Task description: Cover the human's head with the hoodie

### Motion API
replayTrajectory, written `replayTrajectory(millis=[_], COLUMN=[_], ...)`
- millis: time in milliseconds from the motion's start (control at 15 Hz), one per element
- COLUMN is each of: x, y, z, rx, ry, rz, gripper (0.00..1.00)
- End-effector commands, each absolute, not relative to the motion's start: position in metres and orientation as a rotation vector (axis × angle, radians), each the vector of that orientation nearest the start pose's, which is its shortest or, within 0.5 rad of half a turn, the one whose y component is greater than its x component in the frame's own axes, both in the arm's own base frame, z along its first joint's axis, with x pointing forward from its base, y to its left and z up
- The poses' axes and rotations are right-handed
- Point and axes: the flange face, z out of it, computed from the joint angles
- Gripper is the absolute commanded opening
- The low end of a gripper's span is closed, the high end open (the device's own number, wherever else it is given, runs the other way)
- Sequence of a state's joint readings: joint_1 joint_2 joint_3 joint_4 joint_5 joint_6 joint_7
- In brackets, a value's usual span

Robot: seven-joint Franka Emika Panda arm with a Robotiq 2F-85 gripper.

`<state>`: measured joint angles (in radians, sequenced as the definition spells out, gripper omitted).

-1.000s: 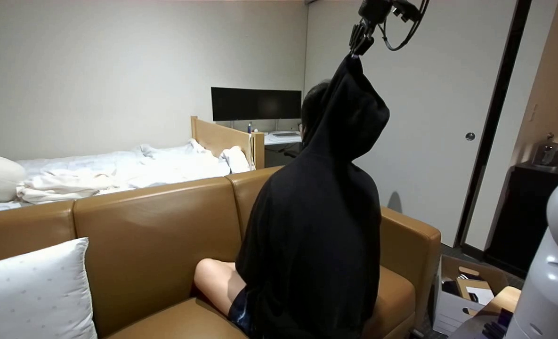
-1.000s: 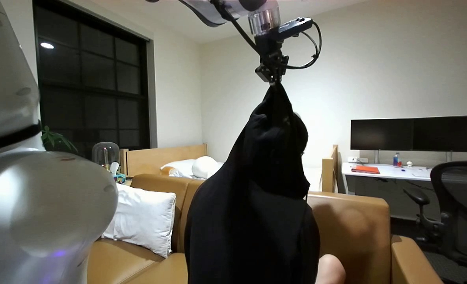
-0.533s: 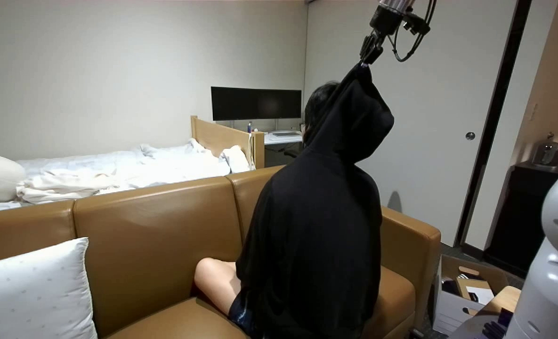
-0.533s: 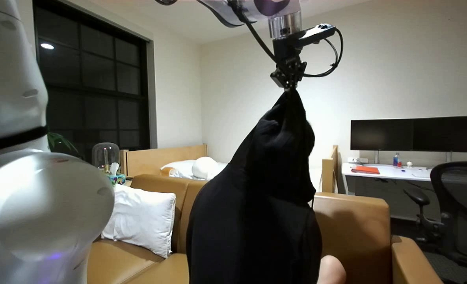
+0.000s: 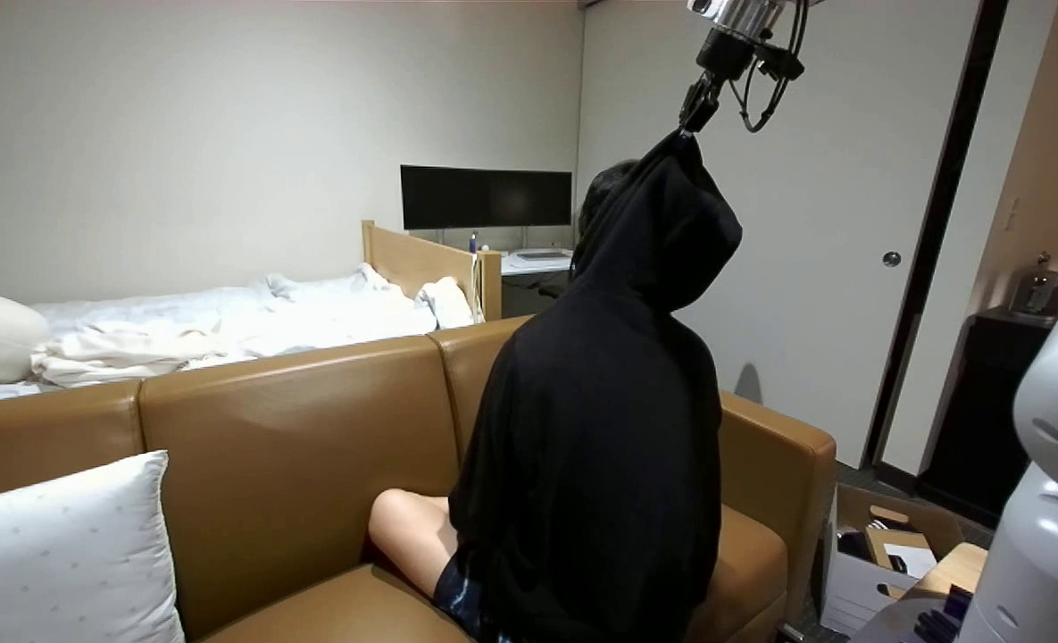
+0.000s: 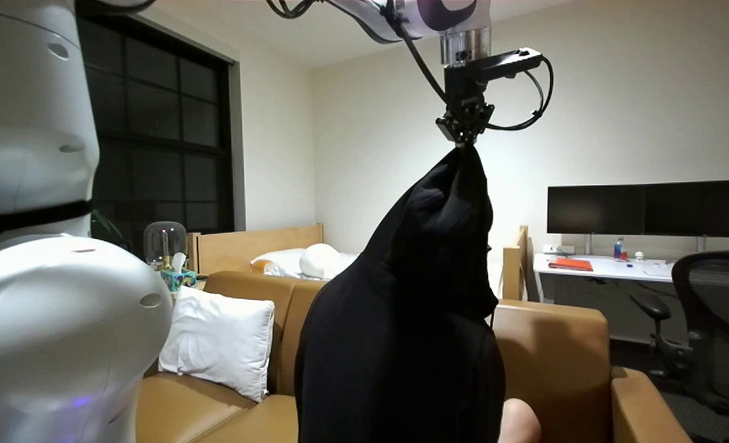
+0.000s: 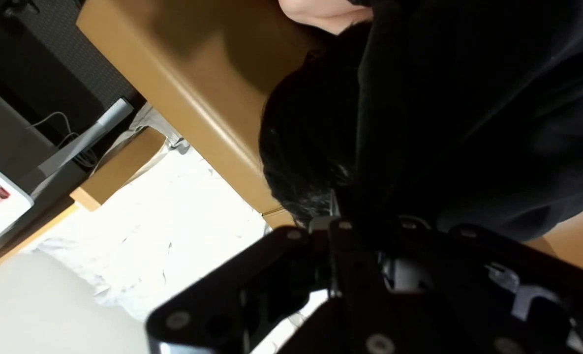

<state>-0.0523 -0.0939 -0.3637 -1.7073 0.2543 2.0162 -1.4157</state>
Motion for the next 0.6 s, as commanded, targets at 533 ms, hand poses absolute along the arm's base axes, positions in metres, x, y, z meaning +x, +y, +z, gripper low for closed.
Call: replayTrajectory(millis=[533], x=[0.562], y=[-0.286], z=[0.651], rx=[-2.902], ry=[-1.424], rz=[-0.794], gripper=[0.02])
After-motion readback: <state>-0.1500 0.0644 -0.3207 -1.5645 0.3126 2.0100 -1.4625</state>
